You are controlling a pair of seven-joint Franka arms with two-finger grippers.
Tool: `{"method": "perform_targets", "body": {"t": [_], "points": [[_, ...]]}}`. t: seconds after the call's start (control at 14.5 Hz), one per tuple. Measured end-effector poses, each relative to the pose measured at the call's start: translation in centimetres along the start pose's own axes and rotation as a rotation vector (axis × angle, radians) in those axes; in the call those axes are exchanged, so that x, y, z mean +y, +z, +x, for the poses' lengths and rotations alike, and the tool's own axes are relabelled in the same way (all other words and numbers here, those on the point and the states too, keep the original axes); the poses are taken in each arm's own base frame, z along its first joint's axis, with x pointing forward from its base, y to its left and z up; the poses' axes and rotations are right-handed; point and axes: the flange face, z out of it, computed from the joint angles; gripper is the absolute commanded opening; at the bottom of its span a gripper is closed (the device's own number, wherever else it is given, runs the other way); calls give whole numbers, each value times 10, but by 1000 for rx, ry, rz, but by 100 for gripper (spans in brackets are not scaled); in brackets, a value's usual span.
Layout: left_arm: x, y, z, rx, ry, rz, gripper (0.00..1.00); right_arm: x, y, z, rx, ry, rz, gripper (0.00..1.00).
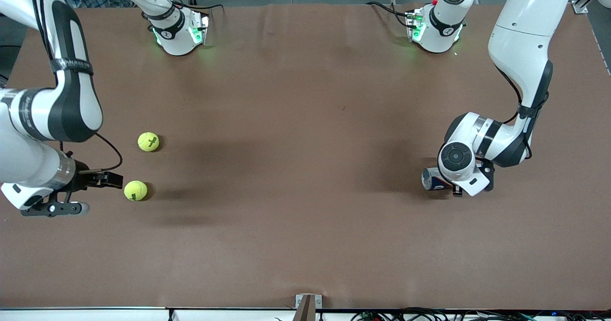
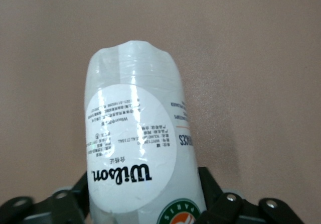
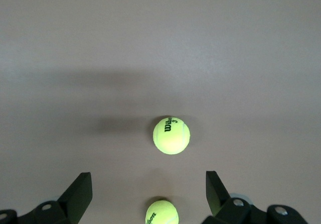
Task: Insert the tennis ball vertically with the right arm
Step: 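Raise the tube upright with the left gripper while the right gripper grasps a ball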
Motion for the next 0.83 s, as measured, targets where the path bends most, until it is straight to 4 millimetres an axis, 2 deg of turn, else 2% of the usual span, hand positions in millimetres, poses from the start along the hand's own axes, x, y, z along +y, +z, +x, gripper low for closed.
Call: {"method": "perform_targets", "body": {"t": [0.21,0.55,0.69,0.83], "points": [[2,-2,1,0,-17,-5,66,13,27,2,-34,39,52,100],[7,-8,7,-60,-36,6,65,36,64,3,-51,10,63,100],[15,-26,7,-147,-39,2,65,49,86,4,-57,3,63,100],[21,-52,2,-242,-27,-7,65,55,106,6,-69,1,63,100]]}}
